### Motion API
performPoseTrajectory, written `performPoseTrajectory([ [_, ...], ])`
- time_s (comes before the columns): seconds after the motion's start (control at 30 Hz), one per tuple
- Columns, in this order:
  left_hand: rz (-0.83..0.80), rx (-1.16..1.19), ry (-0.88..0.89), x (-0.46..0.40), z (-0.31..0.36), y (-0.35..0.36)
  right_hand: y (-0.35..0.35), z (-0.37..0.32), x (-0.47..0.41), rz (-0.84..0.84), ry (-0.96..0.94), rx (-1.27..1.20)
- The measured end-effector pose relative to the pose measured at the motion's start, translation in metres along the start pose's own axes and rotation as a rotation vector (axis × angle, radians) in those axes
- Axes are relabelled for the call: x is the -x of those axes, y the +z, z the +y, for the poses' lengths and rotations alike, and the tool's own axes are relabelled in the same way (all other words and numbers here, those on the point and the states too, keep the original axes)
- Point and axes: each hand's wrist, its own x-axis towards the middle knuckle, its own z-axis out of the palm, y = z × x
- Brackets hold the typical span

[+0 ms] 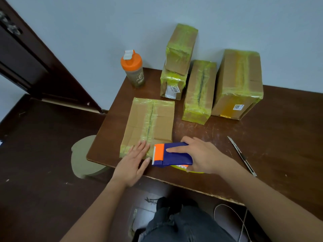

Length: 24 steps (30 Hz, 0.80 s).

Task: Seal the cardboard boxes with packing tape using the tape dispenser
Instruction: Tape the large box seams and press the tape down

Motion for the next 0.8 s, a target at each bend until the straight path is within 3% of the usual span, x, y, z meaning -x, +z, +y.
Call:
performPoseTrajectory([
  [0.8, -0.104, -0.130, -0.003, -0.001, 0.031, 0.004, 0.009, 0.031, 0.018, -0.020, 0.037, 0.031],
])
